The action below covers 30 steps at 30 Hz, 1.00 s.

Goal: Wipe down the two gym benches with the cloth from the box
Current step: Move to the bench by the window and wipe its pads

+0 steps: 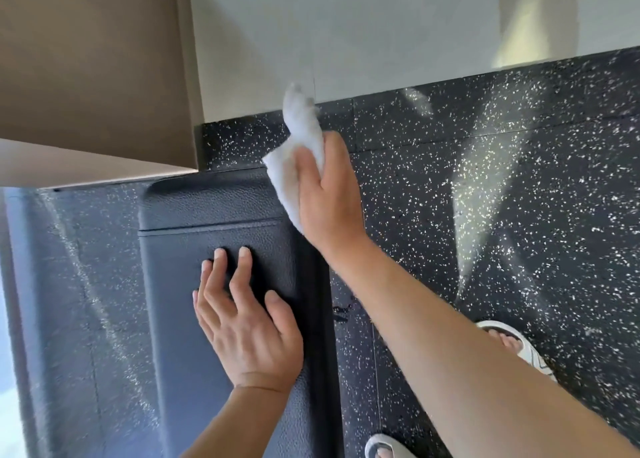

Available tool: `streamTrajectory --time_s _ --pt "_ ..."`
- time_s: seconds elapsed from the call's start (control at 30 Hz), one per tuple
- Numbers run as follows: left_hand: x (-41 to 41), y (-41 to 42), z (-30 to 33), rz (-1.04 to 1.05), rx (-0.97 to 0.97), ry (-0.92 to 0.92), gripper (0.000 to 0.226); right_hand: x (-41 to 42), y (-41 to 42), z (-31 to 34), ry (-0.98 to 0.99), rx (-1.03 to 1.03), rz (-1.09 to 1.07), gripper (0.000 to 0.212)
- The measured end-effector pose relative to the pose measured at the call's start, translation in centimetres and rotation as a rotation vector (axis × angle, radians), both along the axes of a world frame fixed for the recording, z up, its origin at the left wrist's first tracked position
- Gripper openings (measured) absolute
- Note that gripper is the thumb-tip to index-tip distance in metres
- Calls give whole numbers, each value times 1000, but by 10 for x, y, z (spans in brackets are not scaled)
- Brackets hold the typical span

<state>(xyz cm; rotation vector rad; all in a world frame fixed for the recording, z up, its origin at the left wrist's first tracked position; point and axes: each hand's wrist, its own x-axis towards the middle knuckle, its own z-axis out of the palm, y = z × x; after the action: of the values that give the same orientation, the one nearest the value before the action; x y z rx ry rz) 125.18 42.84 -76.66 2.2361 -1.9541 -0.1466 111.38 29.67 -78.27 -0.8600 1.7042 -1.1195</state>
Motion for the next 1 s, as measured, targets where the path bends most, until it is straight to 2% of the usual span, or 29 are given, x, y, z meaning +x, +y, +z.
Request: streamTrajectory --time_s 0.1,0.2,0.27,0.3,0.37,0.47,0.53,0.63,0.77,0.93,1.0 --pt "-1 -1 1 3 8 1 64 -7 -11 -8 -32 -13 79 24" --pt "0 0 1 3 19 -2 64 -3 29 -11 126 -37 123 31" --pt "0 0 2 1 26 4 65 2 67 -4 188 5 172 43" --pt "0 0 2 2 31 7 65 5 82 -5 156 32 193 39" --pt "0 0 2 11 42 8 65 6 93 -7 93 29 149 15" --pt "-1 -1 3 18 63 9 66 -5 56 -4 127 -44 157 13" --pt "-2 -2 4 19 75 3 66 -9 11 -1 290 -129 272 11" --pt "-1 -2 5 11 86 1 66 -3 -53 18 322 -39 610 15" --pt "-2 -2 7 20 95 -3 67 40 -94 37 418 -60 997 12" --pt "-3 -3 6 25 86 -7 63 87 -112 37 420 -52 1080 4" --pt "-3 -3 6 21 69 0 63 88 -113 37 396 -69 1107 19"
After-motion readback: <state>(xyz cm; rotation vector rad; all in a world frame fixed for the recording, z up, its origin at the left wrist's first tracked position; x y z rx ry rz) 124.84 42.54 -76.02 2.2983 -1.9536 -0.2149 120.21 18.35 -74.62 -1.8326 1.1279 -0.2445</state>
